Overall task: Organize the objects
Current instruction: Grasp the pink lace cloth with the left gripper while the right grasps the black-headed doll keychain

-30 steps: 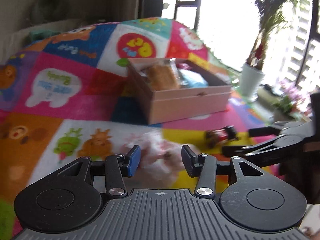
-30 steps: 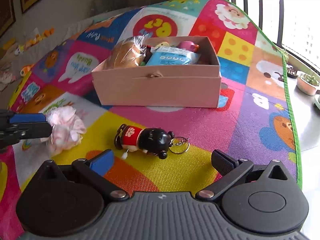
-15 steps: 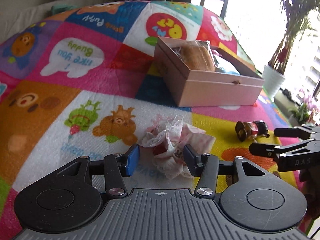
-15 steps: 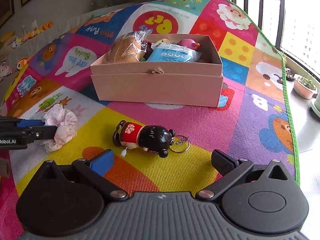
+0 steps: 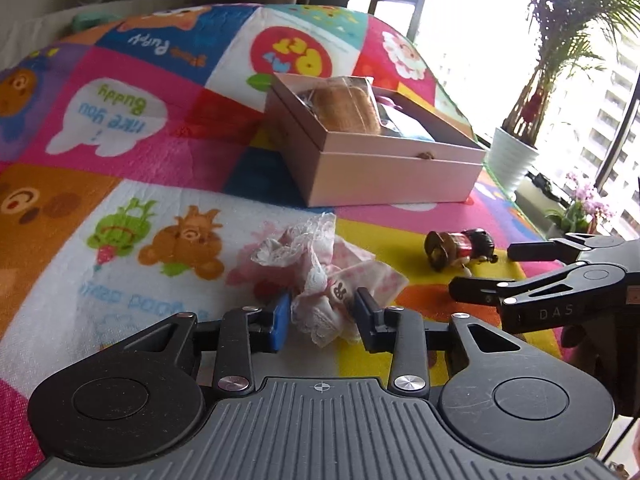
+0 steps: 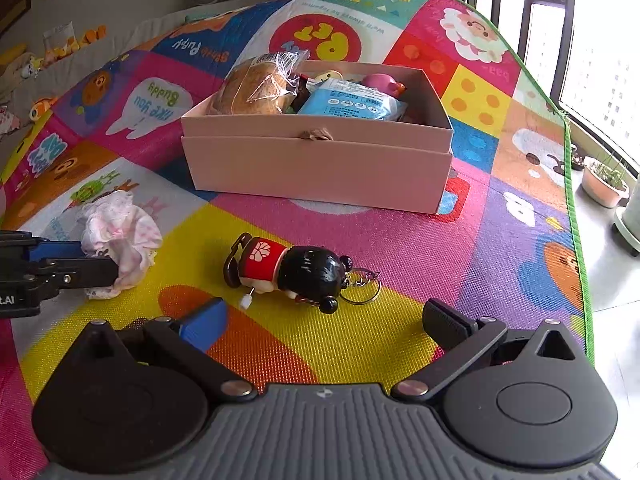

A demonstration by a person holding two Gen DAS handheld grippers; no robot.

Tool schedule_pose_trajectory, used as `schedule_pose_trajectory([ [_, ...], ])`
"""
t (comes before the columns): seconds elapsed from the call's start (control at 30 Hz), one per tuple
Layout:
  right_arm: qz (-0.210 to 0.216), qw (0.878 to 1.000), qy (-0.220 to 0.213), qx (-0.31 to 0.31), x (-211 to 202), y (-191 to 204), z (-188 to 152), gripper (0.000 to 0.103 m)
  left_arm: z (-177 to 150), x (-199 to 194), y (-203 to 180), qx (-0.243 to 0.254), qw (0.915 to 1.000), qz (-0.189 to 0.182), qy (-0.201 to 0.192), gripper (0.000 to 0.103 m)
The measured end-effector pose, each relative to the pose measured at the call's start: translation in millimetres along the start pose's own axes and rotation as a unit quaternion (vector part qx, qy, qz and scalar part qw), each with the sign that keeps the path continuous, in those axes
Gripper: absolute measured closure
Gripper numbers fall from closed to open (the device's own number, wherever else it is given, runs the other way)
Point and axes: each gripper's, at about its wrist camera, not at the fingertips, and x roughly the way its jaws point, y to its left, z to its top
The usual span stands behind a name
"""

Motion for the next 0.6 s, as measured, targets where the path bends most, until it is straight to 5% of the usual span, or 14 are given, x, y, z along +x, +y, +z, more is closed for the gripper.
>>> schedule_pose_trajectory([
  [0.6,0.019,0.999,-0.037,0.031,-4.9,8.4,11.0,0.006,4.9,5.4,8.9,-0.043,0.9988,-0.023,-0.006,0.086],
])
